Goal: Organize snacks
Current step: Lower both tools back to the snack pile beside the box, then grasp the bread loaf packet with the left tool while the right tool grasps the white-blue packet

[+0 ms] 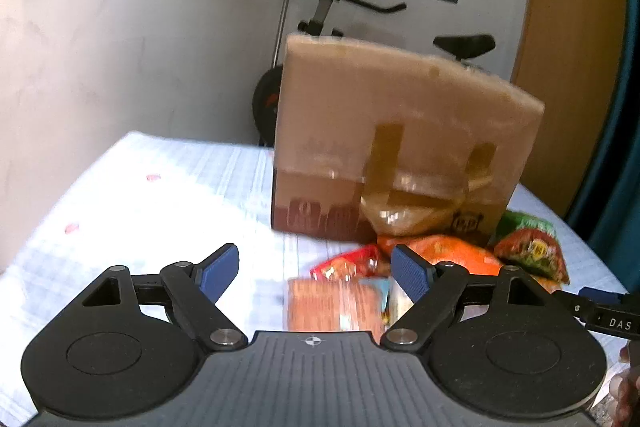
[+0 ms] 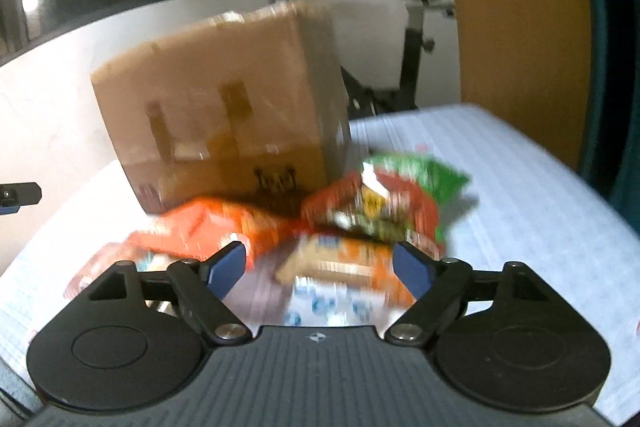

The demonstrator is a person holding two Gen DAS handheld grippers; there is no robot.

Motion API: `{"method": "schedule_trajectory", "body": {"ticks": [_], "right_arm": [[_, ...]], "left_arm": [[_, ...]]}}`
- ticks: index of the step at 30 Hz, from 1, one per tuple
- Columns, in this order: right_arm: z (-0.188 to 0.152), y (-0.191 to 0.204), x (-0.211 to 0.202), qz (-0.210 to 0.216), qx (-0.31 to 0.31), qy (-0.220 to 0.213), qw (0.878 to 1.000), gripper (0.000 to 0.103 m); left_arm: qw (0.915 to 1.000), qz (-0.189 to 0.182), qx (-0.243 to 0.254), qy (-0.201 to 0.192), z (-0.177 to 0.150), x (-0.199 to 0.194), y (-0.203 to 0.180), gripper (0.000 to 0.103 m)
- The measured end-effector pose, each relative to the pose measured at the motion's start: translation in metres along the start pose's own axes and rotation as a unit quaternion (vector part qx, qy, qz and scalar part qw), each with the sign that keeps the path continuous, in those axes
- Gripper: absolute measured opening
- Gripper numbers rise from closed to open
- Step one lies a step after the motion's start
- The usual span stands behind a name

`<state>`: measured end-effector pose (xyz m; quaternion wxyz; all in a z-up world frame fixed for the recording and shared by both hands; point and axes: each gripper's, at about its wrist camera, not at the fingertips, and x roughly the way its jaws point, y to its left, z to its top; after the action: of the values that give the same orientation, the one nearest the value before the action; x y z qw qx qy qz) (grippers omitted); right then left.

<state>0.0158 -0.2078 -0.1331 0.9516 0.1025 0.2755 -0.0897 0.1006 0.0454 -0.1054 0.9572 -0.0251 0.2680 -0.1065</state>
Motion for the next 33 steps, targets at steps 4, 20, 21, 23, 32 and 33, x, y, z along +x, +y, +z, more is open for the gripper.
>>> {"method": "schedule_trajectory", "body": {"ticks": [4,20,21,23,32,33], "right_arm": [[-0.013,-0.003,0.011,-0.030,-0.005,0.036,0.999,0.075],[-0.026,0.002,0.027,-0.012,-0.013,0.056,0.998,0.068],[-0.028,0.002,0.029,-0.011,-0.015,0.058,0.998,0.067],[-0.029,0.002,0.031,-0.011,-0.014,0.060,0.998,0.065],[-0.032,0.001,0.030,0.000,-0.011,0.050,0.999,0.060],[-0.032,0.000,0.030,0.000,-0.010,0.049,0.999,0.060]], "left_arm": [[0.9996,0.001,0.014,0.025,-0.011,0.018,-0.006,0.085],[0.9954,-0.020,0.050,0.080,-0.035,0.058,-0.012,0.085],[0.9950,-0.017,0.052,0.083,-0.036,0.060,-0.013,0.085],[0.9946,-0.010,0.055,0.087,-0.038,0.066,-0.013,0.085],[0.9964,-0.001,0.051,0.069,-0.048,0.059,-0.014,0.073],[0.9966,0.000,0.048,0.067,-0.049,0.057,-0.013,0.073]]}}
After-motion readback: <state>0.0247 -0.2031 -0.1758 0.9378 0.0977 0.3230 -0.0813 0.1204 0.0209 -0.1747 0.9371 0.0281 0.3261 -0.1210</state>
